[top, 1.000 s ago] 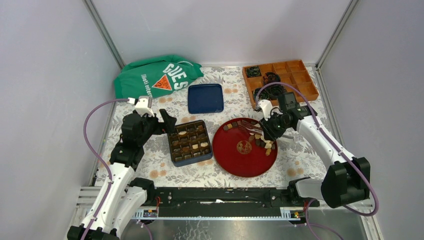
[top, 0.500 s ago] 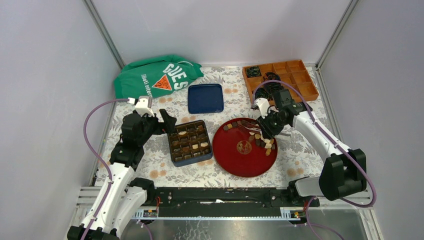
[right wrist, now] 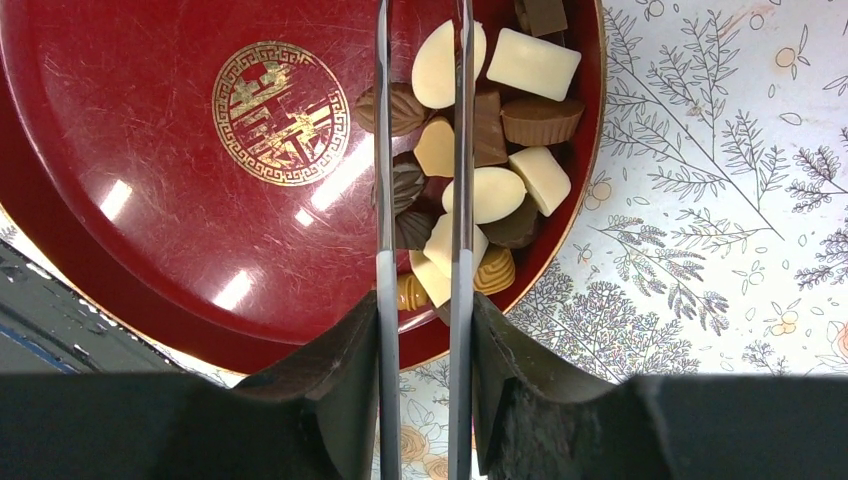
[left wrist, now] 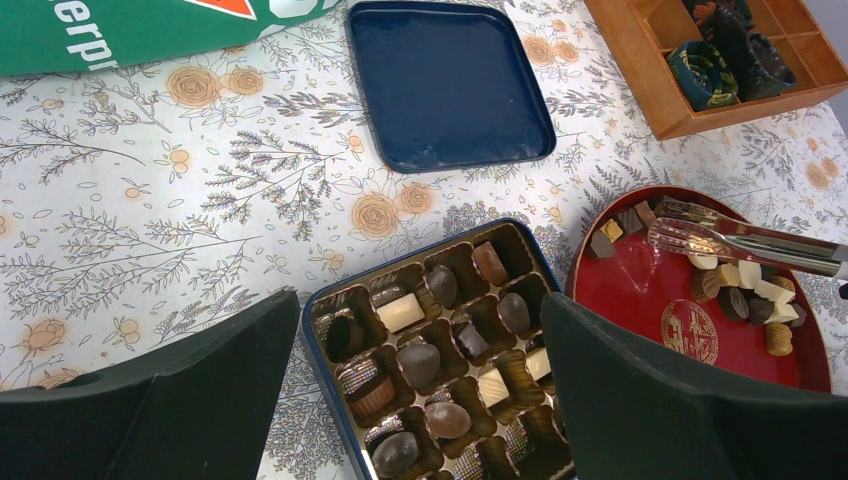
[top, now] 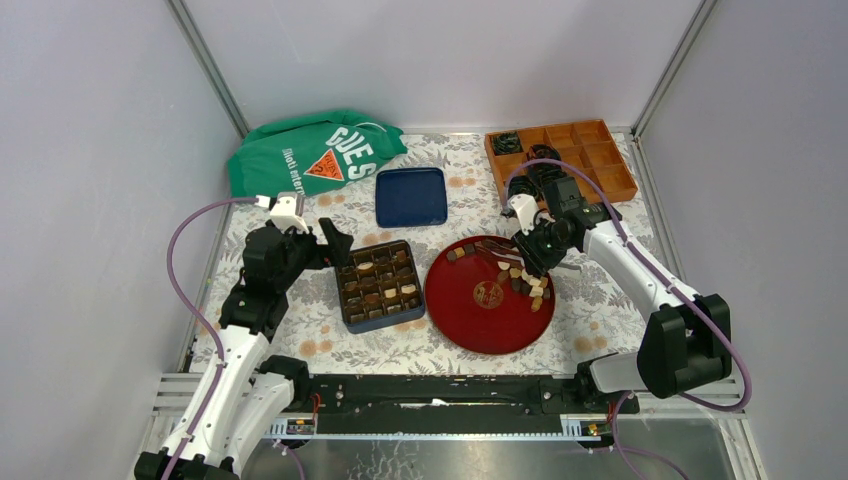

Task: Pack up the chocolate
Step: Adjust the fake chocolate on the plate.

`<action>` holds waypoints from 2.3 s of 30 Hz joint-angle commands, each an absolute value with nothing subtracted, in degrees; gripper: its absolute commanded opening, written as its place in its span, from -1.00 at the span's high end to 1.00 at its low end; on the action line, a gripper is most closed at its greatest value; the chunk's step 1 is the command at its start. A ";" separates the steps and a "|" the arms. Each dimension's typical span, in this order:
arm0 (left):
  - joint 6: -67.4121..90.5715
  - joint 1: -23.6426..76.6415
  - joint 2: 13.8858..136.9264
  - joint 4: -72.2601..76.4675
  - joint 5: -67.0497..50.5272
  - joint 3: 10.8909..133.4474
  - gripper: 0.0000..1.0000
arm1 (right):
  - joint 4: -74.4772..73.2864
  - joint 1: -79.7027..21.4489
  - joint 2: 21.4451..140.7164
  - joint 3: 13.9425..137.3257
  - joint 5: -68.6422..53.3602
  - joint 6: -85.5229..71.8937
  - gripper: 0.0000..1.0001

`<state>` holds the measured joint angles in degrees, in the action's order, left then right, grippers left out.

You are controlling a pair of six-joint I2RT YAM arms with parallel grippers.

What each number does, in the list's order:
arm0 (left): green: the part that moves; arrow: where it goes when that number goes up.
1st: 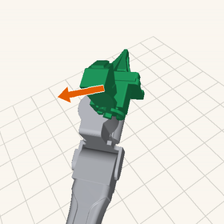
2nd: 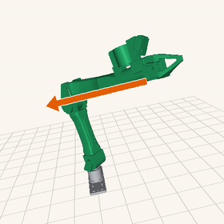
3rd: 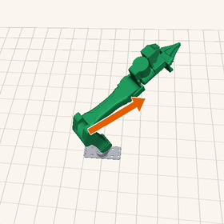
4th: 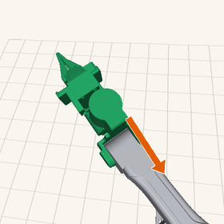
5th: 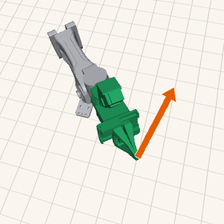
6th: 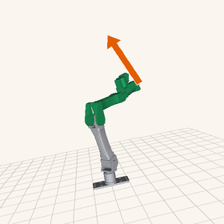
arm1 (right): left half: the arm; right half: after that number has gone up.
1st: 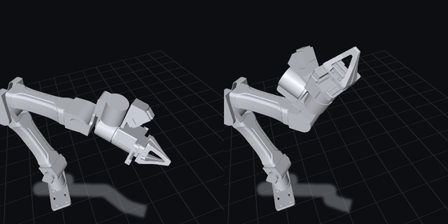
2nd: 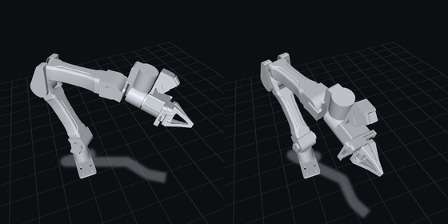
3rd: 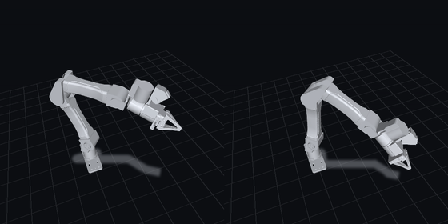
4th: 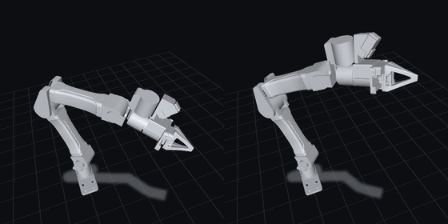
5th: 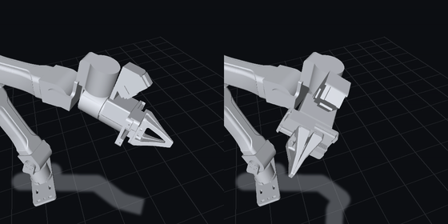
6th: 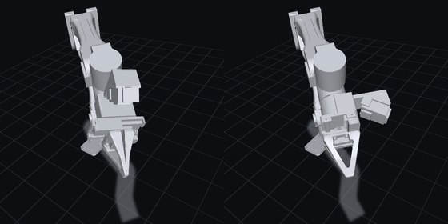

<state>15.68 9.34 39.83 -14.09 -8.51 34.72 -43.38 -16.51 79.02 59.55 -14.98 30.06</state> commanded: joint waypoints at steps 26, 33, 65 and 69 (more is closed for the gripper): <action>14.94 9.27 39.52 -13.75 -8.31 36.75 -0.97 | -43.07 -16.88 82.03 64.29 -14.74 27.88 0.28; 14.94 9.29 39.47 -13.74 -8.21 36.65 -0.97 | -42.89 -16.90 79.98 62.91 -13.97 27.95 0.48; 14.94 9.32 39.37 -13.81 -8.18 36.67 -0.97 | -44.11 -15.82 77.37 59.82 -15.23 28.65 0.35; 14.94 9.31 39.34 -13.81 -8.20 36.69 -0.97 | -44.53 -15.82 78.40 60.65 -15.69 28.65 0.25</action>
